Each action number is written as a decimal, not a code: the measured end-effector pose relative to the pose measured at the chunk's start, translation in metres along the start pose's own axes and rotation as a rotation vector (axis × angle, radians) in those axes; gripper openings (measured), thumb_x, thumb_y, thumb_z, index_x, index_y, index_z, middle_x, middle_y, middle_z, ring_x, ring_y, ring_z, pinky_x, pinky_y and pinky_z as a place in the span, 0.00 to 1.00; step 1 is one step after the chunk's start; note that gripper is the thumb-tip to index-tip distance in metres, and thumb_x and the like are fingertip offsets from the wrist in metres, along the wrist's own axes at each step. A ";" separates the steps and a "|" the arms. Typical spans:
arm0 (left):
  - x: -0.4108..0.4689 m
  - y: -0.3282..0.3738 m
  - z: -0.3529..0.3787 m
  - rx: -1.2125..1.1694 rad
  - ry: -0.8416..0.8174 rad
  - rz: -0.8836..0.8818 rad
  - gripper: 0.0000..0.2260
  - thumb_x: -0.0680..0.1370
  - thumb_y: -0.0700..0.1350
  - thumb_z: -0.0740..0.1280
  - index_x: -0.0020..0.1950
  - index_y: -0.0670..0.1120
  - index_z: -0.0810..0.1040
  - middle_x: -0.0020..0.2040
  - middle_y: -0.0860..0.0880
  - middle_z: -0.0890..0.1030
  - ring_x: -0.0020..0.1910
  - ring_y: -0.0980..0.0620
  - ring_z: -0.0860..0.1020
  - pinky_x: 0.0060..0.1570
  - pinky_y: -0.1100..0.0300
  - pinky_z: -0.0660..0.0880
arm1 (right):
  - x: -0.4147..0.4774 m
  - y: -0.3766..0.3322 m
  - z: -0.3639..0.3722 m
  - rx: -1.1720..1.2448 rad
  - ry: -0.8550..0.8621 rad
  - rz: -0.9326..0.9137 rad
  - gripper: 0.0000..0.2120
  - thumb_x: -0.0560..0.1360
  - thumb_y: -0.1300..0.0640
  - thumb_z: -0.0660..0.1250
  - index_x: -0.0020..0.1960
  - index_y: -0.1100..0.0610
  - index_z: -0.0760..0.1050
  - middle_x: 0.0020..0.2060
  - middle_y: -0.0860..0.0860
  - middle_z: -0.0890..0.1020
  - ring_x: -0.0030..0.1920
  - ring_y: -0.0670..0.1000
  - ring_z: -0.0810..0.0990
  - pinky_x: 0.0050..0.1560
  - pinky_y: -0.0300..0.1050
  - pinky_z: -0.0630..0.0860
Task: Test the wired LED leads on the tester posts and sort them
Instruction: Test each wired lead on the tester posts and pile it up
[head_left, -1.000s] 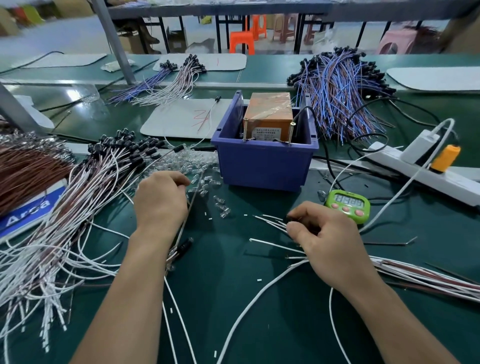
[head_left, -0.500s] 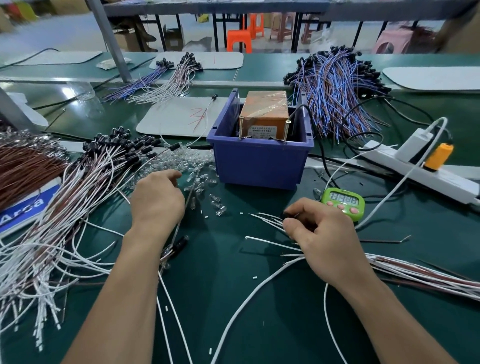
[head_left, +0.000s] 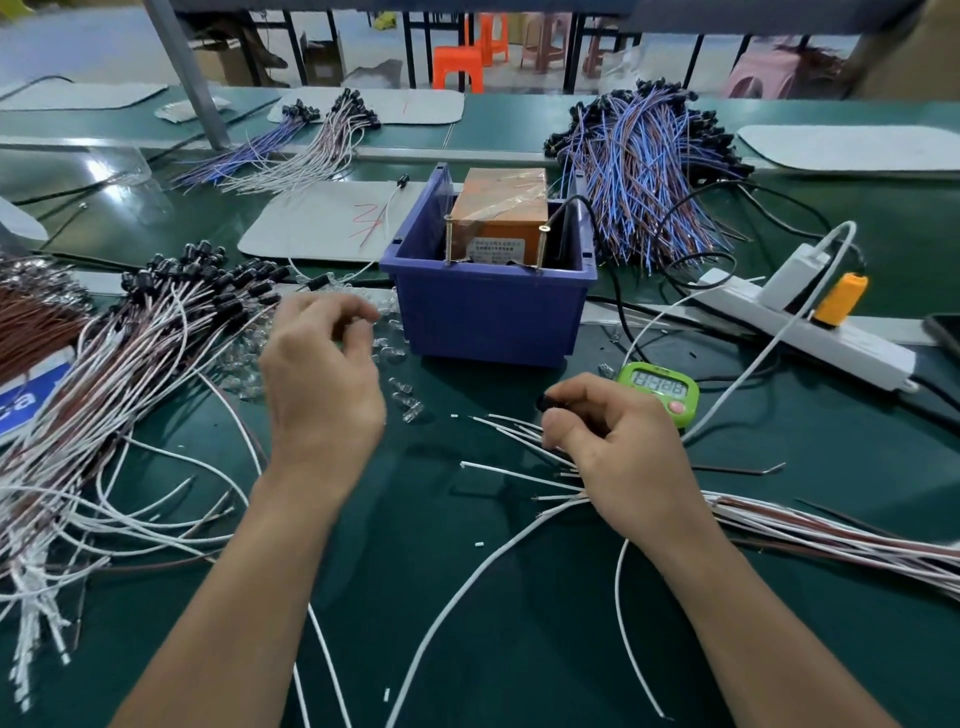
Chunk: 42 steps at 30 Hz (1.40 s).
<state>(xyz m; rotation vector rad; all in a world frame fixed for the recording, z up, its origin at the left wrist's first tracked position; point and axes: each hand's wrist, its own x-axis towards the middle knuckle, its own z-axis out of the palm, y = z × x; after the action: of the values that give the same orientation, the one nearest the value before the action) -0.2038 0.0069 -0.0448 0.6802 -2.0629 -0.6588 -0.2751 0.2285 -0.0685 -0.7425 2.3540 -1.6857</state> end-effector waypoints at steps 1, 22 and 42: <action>-0.007 0.010 0.003 -0.085 -0.040 0.010 0.08 0.80 0.37 0.68 0.49 0.50 0.83 0.50 0.54 0.77 0.45 0.50 0.81 0.51 0.55 0.78 | 0.001 0.000 0.000 0.025 0.000 0.003 0.08 0.77 0.59 0.71 0.46 0.46 0.81 0.36 0.44 0.85 0.38 0.45 0.84 0.41 0.33 0.77; -0.048 0.051 0.013 -0.945 -0.662 -0.524 0.13 0.60 0.48 0.80 0.44 0.52 0.89 0.40 0.49 0.87 0.40 0.56 0.84 0.40 0.67 0.77 | 0.002 -0.006 -0.010 0.343 -0.140 0.037 0.09 0.69 0.62 0.75 0.44 0.49 0.84 0.40 0.54 0.87 0.47 0.58 0.87 0.52 0.51 0.83; -0.048 0.047 0.015 -0.590 -0.684 -0.408 0.08 0.71 0.37 0.79 0.41 0.50 0.89 0.35 0.45 0.86 0.33 0.51 0.85 0.35 0.64 0.79 | 0.002 0.001 -0.010 0.103 -0.041 -0.081 0.10 0.70 0.64 0.76 0.42 0.49 0.84 0.34 0.46 0.86 0.34 0.45 0.84 0.35 0.35 0.76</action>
<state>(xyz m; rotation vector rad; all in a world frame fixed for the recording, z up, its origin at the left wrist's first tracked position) -0.2035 0.0758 -0.0474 0.5664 -2.1420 -1.8533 -0.2813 0.2360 -0.0660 -0.8556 2.2190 -1.7903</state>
